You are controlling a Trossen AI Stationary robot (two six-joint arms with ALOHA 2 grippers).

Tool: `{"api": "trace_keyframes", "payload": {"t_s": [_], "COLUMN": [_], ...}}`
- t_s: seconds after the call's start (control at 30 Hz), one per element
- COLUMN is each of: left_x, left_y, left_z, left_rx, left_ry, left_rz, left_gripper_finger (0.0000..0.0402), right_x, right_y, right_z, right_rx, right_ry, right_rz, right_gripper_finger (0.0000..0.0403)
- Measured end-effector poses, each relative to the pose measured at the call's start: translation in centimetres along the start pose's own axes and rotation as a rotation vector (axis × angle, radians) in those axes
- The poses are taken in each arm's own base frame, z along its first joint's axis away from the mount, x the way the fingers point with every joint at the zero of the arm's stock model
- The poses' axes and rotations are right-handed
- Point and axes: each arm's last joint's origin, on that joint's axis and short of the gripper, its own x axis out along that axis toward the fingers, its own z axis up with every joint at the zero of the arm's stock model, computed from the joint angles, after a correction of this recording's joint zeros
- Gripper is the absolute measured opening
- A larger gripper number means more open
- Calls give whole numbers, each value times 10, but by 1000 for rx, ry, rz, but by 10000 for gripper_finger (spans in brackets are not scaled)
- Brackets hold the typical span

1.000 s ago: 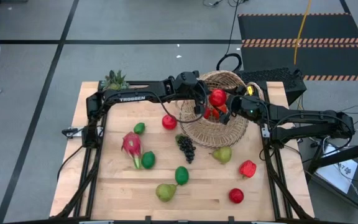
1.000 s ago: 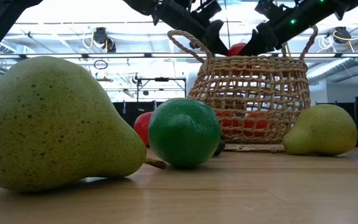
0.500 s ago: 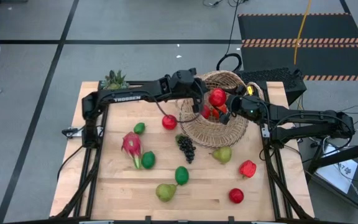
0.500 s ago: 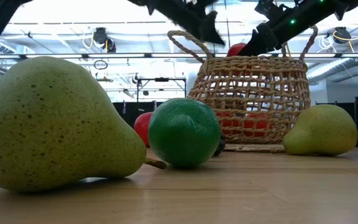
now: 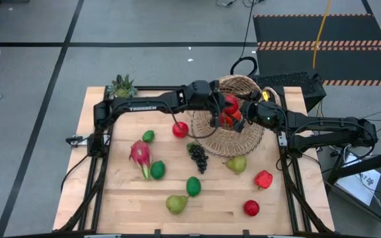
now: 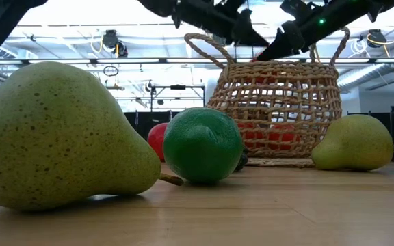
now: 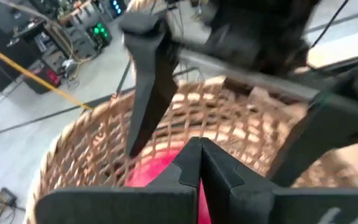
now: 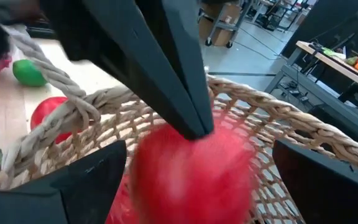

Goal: Build produce basket
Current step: Put the red apple into the brown basket

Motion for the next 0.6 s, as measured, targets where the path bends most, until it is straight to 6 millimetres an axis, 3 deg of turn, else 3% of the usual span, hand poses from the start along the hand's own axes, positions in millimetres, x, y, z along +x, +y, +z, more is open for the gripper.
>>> {"api": "trace_keyframes", "payload": {"t_s": [0.27, 0.6], "left_x": [-2, -5], "left_y": [21, 13], "left_z": [-19, -10], "left_rx": [-66, -59], "left_ry": [115, 91], "left_rz": [73, 57], "left_gripper_finger": [7, 5], "right_x": [-1, -2], "right_y": [1, 5], "right_z": [1, -2], "right_rx": [-2, -39], "right_ry": [-10, 25], "right_rz": [2, 22], "right_gripper_finger": [400, 400]}}
